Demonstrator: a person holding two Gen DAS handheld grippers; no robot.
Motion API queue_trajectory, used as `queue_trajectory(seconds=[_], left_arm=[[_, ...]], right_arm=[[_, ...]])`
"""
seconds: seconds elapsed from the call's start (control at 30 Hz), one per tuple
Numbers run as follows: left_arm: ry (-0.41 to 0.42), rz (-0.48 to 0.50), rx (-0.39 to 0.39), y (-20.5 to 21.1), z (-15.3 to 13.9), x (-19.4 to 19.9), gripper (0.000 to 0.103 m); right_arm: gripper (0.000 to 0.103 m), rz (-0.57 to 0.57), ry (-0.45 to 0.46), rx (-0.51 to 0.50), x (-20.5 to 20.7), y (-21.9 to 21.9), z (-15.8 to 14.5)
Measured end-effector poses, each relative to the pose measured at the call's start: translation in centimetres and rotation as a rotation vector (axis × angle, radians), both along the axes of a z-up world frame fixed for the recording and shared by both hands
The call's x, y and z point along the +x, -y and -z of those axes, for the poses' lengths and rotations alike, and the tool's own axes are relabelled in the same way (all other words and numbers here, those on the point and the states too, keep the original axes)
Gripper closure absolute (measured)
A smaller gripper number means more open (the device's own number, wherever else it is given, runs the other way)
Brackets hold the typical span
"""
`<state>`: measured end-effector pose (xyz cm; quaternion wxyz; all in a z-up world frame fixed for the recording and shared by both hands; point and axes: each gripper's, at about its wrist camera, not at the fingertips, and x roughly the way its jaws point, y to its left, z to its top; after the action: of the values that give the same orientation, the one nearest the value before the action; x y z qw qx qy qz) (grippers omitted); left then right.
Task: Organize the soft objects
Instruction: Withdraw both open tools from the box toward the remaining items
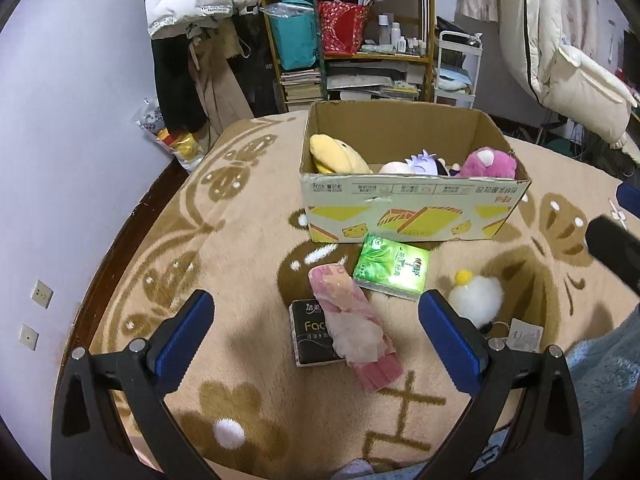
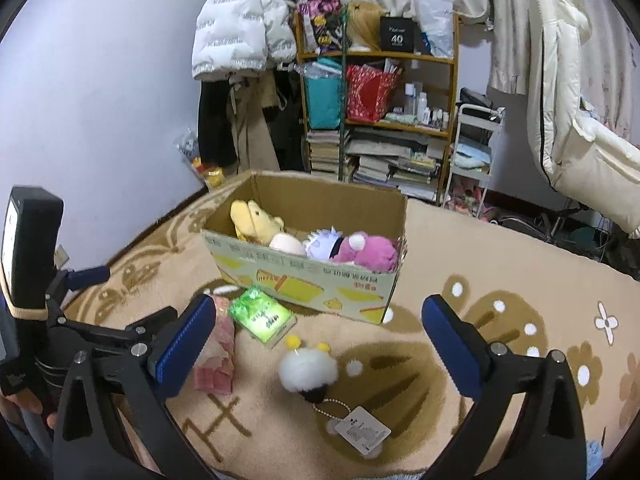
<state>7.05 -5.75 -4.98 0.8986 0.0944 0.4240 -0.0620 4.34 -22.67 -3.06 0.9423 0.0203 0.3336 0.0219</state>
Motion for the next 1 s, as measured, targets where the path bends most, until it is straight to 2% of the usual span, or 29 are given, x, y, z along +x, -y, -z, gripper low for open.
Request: queue_trajectory(seconds=[0.37, 0.5, 1.0], left_arm=[[-0.065, -0.009, 0.000, 0.0, 3.1, 1.6, 0.002], [-0.070, -0.008, 0.015, 0.2, 3.8, 1.9, 0.002], [-0.168, -0.029, 0.000, 0.0, 6.8, 3.8, 0.002]], right_arm=[[0.000, -0.027, -0.108, 0.004, 2.1, -0.8, 3.7], [0.000, -0.039, -0.139, -0.029, 3.1, -1.4, 4.7], [0.000, -0.063, -0.219, 0.015, 5.8, -1.3, 7.2]])
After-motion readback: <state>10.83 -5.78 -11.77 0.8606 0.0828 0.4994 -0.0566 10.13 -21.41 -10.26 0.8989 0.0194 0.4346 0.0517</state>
